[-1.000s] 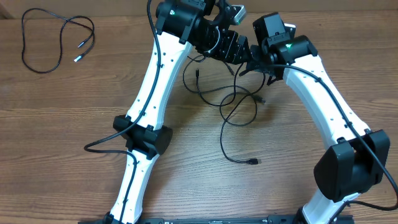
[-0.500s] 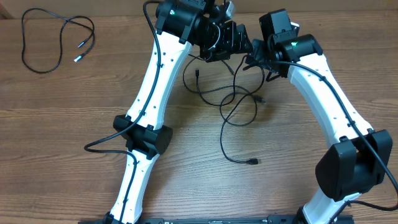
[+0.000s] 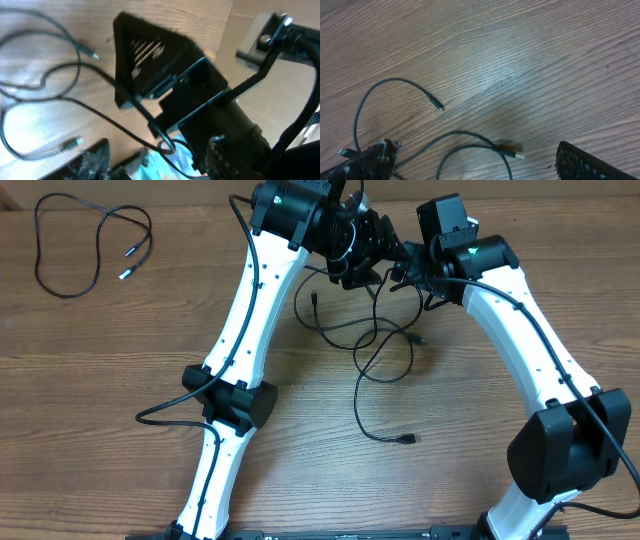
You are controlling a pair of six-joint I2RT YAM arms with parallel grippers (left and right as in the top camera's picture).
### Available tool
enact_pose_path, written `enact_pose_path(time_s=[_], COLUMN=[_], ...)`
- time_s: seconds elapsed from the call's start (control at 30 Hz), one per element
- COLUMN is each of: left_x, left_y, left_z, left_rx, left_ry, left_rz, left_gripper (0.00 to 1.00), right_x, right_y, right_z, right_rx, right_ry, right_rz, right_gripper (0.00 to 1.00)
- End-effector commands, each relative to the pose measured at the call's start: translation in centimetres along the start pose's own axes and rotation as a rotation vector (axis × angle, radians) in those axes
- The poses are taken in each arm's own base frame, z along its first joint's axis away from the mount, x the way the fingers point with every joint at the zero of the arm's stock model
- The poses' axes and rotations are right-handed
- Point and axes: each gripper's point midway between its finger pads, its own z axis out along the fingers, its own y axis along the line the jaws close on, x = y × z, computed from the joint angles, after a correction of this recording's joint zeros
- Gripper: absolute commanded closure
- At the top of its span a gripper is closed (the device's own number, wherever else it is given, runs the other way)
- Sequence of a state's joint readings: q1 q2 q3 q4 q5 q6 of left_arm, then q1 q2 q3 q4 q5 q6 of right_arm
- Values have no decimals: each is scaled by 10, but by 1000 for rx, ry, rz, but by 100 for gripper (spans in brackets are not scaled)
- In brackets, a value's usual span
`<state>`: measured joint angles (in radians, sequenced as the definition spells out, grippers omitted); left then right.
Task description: Untangle cables
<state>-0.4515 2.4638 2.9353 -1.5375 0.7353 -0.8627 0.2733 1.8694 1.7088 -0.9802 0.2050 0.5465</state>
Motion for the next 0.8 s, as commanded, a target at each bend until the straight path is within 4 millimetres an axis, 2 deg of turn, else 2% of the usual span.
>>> enact_pose_path(time_s=[0.0,0.37,0.47,0.6,0.77], left_x=[7,-7,-7,-5,0], left_y=[1,16,14,13,11], left_z=[1,3,3,4,8], left_rx=[4,-82,-73,-72,-76], left_ry=[37,-58,-53,-49,-40], left_rz=[-50,-104,-101,-142,-163], left_gripper=[48,48,48,55,51], right_x=[-4,-7,-5,-3,-3], right_y=[-1,1,3,11,12], right_z=[-1,-2,-2,-2,-2], right_rx=[-8,-18,-30,-69,-77], right_ry=[-9,-21,-13,5,6], right_rz=[16,19,19,24,24], right_gripper=[0,0,0,0,0])
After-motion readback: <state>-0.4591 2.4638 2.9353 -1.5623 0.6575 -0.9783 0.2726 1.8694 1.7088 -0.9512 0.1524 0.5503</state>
